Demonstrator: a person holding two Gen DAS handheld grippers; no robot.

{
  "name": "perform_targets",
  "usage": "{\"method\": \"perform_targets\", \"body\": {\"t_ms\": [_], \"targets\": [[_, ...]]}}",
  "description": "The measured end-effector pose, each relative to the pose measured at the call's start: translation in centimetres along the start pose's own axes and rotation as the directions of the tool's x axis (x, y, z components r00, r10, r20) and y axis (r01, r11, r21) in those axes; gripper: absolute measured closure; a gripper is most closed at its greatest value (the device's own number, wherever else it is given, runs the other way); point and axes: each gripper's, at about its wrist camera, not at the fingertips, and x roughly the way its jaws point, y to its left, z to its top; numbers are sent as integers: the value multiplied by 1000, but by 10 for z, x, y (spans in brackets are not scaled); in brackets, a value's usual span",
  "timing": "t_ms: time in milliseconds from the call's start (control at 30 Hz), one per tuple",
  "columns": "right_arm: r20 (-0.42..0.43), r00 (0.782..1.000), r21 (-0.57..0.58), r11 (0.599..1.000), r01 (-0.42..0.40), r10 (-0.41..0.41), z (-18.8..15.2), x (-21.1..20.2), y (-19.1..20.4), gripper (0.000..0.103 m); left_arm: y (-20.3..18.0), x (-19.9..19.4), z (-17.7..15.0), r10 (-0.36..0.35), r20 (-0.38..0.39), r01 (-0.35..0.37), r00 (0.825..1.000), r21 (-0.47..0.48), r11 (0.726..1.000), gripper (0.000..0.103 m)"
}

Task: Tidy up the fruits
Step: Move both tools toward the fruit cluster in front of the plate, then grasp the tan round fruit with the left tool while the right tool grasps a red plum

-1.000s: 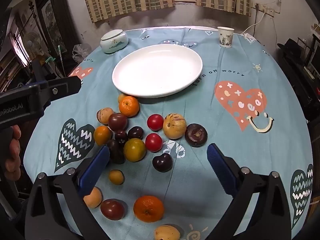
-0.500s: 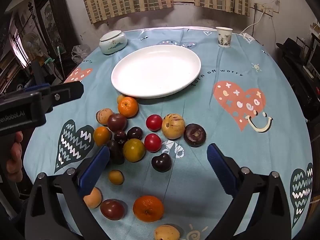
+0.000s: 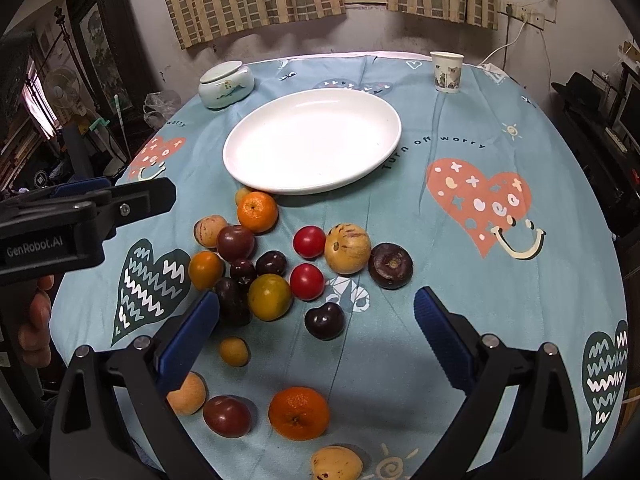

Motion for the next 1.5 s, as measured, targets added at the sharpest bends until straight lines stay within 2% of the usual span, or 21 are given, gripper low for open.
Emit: {"method": "perform_targets", "body": {"t_ms": [167,400,567,667,767,833,900,967,1033,1067,1200,1267,1300,1467,1500], "targets": [[-5,1000,3,1000,3,-3,-3,0,1,4,2,1,-1,-4,-2,4,1000,-1,1000,2],[-7,1000,22,1000,16,-16,-10,-3,-1,4,-7,3,-5,-20,-11,21,1000,60,998,2],[-5,1000,33,999,24,-24,-13,-5,-2,4,-4,7,-7,-18,-31,20,999,49,999,2],[-3,1000,34,999,26,-26,-14,-6,-2,4,-2,4,-9,-19,-11,19,1000,63,998,2],[-6,1000,3,1000,29,-29,-17,-10,-3,4,3,0,-13,-13,14,11,1000,101,995,2],[-6,999,-43,998,46,-46,-23,-16,-6,4,9,-1,-19,-36,13,34,999,127,991,2],[-13,998,-96,993,65,-66,-33,-23,-11,4,16,1,-30,-72,-9,73,997,161,984,2],[-60,996,-139,988,61,-69,-51,-28,-18,4,20,4,-46,-117,-57,126,991,199,972,2],[-115,992,-159,987,37,-55,-66,-30,-24,15,22,5,-60,-155,-98,174,983,230,957,2],[-142,988,-169,985,28,-53,-73,-31,-25,16,21,6,-69,-170,-122,196,978,249,949,2],[-227,972,-203,979,11,-58,-100,-24,-26,23,15,10,-92,-196,-194,247,961,292,924,2],[-265,963,-178,984,-3,-45,-108,-19,-31,25,14,12,-100,-203,-223,265,953,299,916,2],[-270,962,-164,986,-17,-28,-108,-18,-32,29,15,14,-104,-204,-231,269,951,297,916,2],[-286,956,-125,986,-109,69,-104,-4,-17,35,14,25,-110,-213,-300,297,930,268,917,2],[-297,953,-132,986,-98,55,-104,0,-14,37,14,26,-112,-214,-314,302,925,266,915,2]]}}
